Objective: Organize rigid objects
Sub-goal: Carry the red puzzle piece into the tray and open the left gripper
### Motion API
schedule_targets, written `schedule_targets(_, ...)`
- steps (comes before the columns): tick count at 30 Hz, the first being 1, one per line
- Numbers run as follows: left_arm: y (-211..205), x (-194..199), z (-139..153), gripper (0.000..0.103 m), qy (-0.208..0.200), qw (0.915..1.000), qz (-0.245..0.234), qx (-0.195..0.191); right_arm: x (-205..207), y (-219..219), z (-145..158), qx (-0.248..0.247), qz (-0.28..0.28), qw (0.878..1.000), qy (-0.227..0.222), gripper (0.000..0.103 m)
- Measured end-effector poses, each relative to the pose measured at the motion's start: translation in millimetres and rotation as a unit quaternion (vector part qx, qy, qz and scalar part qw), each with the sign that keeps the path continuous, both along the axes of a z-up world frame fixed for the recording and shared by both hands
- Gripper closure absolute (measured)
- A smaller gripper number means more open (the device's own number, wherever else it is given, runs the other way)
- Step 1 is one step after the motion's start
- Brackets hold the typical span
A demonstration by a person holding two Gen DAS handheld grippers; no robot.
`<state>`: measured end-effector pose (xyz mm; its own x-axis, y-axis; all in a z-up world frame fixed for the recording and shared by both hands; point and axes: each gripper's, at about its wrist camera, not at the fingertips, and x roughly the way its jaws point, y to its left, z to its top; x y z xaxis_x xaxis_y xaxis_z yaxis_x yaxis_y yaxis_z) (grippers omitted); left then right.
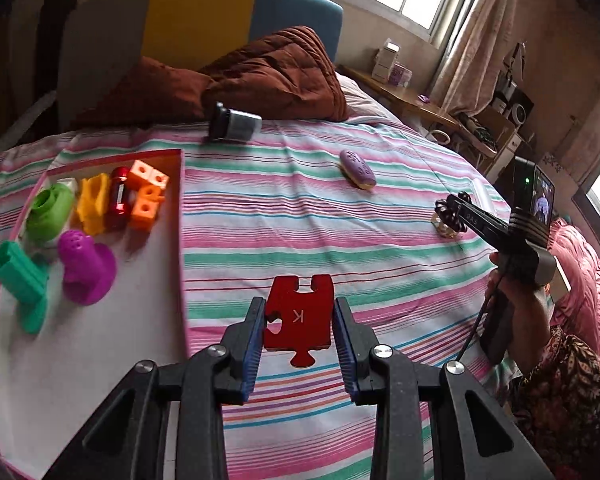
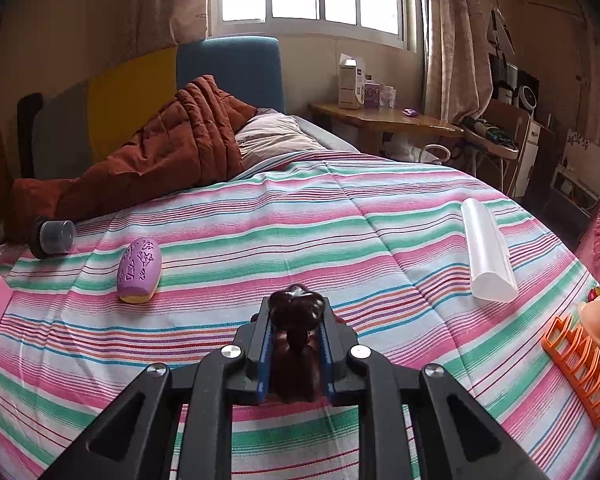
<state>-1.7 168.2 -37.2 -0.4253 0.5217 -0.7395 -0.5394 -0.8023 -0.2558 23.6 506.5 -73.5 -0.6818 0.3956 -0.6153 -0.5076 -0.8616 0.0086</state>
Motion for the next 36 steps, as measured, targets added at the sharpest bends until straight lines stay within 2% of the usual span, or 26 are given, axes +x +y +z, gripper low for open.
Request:
schedule_targets(5, -50, -6, 3, 0.069, 0.003, 0.9988, 0.048, 0.006, 0, -3, 1, 0.007, -0.001, 1.000, -0.004, 0.085)
schedule_targets(19, -142, -26, -26, 0.071, 0.000, 0.9886, 0.143, -0.047, 15, -22, 8, 0.024, 0.016, 1.000, 0.012, 0.089)
schedule_targets(25, -154, -31, -32, 0.071, 0.008, 0.9848, 0.160, -0.066, 16, -25, 7, 0.023, 0.016, 1.000, 0.006, 0.089)
schedule_targets(31, -153, -25, -29, 0.071, -0.003, 0.9881, 0.145, -0.050, 16, -25, 5, 0.020, 0.015, 1.000, 0.001, 0.089)
schedule_targets(33, -146, -23, -30, 0.070, -0.003, 0.9895, 0.131, -0.062, 16, -25, 4, 0.019, 0.015, 1.000, -0.001, 0.089)
schedule_targets(36, -135, -23, -31, 0.070, 0.018, 0.9862, 0.125, -0.106, 17, -26, 4, 0.020, 0.016, 1.000, -0.001, 0.089)
